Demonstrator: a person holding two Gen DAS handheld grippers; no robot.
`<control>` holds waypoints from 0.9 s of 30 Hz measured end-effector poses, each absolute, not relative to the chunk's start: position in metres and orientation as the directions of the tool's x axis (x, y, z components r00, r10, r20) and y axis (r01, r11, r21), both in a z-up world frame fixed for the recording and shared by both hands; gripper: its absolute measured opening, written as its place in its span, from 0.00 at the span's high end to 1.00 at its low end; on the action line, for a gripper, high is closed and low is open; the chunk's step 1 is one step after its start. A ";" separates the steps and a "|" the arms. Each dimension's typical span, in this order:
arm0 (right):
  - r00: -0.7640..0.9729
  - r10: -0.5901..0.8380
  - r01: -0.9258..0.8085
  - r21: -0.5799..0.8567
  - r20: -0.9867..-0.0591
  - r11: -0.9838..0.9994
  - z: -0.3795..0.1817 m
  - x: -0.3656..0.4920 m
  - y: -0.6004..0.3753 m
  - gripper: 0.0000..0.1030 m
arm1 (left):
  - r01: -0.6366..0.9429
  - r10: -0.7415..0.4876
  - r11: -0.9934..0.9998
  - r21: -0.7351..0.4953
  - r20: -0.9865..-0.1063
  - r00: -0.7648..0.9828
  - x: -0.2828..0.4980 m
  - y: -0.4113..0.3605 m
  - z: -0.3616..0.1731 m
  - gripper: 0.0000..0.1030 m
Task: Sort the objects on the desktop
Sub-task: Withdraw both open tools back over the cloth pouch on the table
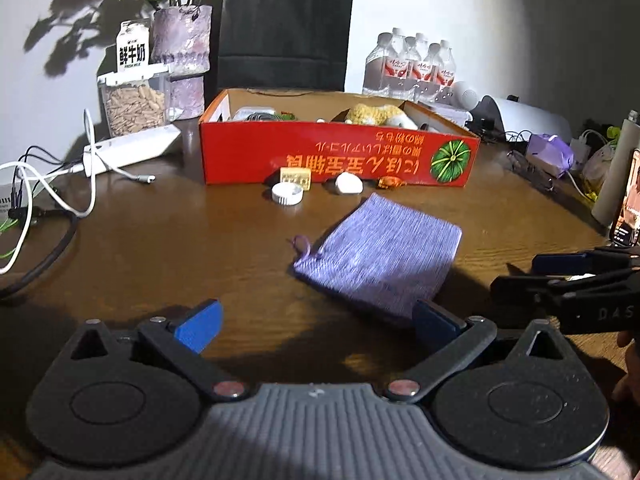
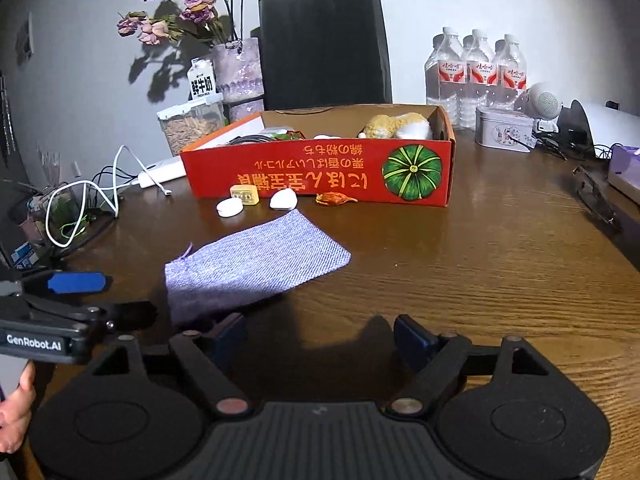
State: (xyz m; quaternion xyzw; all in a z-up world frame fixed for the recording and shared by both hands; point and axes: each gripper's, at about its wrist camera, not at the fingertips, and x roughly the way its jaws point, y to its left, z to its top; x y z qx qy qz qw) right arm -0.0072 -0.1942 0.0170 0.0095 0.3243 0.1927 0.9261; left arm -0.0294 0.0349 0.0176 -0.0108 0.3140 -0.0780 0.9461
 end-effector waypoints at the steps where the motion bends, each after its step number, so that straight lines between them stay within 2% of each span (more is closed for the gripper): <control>1: 0.716 0.364 -0.352 0.142 -0.596 0.925 0.016 -0.009 -0.194 0.22 | 0.142 -0.159 0.987 -0.075 -0.593 0.789 -0.030 0.036 0.017 0.00; 6: 0.735 0.373 -0.368 0.129 -0.567 0.921 0.015 -0.016 -0.192 0.22 | 0.137 -0.165 0.986 -0.093 -0.606 0.778 -0.026 0.037 0.015 0.00; 16: 0.723 0.388 -0.350 0.181 -0.571 0.919 0.014 -0.011 -0.198 0.22 | 0.138 -0.161 0.987 -0.085 -0.614 0.773 -0.025 0.034 0.015 0.00; 23: 0.704 0.382 -0.363 0.159 -0.599 0.918 0.018 -0.001 -0.195 0.22 | 0.183 -0.194 0.980 -0.076 -0.548 0.814 -0.022 0.034 0.026 0.00; 27: 0.713 0.388 -0.372 0.155 -0.584 0.915 0.028 0.018 -0.197 0.23 | 0.213 -0.209 0.975 -0.057 -0.546 0.811 0.000 0.032 0.034 0.00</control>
